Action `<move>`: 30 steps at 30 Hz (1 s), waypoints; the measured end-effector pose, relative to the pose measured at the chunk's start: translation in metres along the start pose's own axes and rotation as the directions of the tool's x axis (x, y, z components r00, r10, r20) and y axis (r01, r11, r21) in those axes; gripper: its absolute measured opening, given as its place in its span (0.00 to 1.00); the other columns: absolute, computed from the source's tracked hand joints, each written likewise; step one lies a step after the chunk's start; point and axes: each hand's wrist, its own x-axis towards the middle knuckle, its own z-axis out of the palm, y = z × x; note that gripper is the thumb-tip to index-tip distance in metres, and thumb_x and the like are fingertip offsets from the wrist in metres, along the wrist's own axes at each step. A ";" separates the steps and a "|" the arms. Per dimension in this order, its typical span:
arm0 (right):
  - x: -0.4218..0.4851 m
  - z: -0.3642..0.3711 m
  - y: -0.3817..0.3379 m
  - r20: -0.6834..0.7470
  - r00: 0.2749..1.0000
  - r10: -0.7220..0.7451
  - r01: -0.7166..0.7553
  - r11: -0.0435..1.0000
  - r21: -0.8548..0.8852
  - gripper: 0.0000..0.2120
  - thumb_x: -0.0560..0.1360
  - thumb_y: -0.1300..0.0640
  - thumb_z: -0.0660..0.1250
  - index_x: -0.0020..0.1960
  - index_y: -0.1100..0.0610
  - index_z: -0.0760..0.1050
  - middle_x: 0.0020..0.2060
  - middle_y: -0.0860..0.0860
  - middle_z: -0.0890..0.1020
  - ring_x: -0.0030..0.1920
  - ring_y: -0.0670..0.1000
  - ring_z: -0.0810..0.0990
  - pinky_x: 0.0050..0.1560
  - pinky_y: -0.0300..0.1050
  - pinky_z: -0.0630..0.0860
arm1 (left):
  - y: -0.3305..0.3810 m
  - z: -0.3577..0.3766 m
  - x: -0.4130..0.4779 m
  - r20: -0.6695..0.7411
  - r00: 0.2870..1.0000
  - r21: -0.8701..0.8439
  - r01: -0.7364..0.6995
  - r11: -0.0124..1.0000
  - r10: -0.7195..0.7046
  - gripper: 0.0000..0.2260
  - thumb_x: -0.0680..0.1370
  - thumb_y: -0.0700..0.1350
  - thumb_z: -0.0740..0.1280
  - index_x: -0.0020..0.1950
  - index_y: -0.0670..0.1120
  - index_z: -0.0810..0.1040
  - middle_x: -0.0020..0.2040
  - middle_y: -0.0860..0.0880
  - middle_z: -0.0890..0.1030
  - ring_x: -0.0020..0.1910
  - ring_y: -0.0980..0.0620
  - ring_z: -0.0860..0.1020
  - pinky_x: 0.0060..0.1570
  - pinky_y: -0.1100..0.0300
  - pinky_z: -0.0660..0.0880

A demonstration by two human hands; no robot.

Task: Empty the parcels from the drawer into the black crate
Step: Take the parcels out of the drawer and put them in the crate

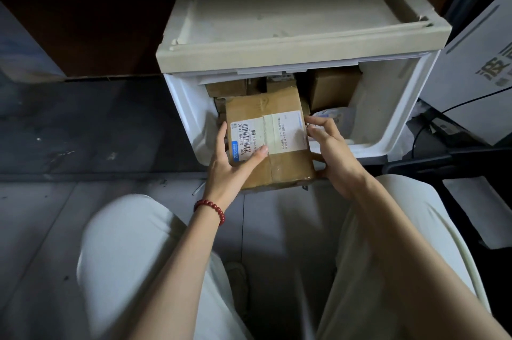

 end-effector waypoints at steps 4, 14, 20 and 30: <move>-0.004 0.003 0.005 0.056 0.998 -0.012 0.014 0.999 -0.031 0.15 0.83 0.60 0.53 0.63 0.46 0.71 0.62 0.48 0.76 0.64 0.53 0.75 0.58 0.54 0.74 | -0.003 -0.004 -0.003 -0.057 0.998 0.015 0.010 1.000 -0.010 0.41 0.61 0.65 0.73 0.68 0.59 0.56 0.53 0.66 0.73 0.50 0.68 0.72 0.43 0.71 0.67; -0.014 0.004 0.012 0.230 0.971 -0.069 0.079 0.996 -0.037 0.22 0.79 0.67 0.62 0.64 0.43 0.72 0.63 0.47 0.72 0.56 0.49 0.77 0.38 0.45 0.80 | -0.004 -0.020 -0.002 -0.060 0.996 0.014 0.067 0.998 -0.066 0.37 0.56 0.71 0.72 0.61 0.63 0.66 0.51 0.68 0.72 0.50 0.70 0.70 0.40 0.71 0.65; -0.018 0.008 0.014 0.234 0.961 -0.148 0.160 0.987 -0.029 0.30 0.70 0.81 0.62 0.60 0.50 0.72 0.58 0.47 0.72 0.55 0.54 0.77 0.41 0.41 0.80 | -0.010 -0.017 0.000 -0.011 0.996 0.124 0.087 0.988 -0.086 0.50 0.54 0.73 0.73 0.72 0.56 0.63 0.54 0.63 0.73 0.51 0.62 0.71 0.39 0.68 0.64; -0.008 0.001 0.015 0.042 0.996 -0.073 0.069 0.994 0.079 0.34 0.73 0.79 0.61 0.72 0.53 0.63 0.59 0.45 0.72 0.65 0.55 0.73 0.59 0.56 0.76 | -0.006 -0.014 -0.005 -0.038 0.996 0.171 -0.078 0.982 0.086 0.43 0.59 0.63 0.77 0.71 0.56 0.66 0.68 0.56 0.69 0.65 0.57 0.68 0.58 0.57 0.70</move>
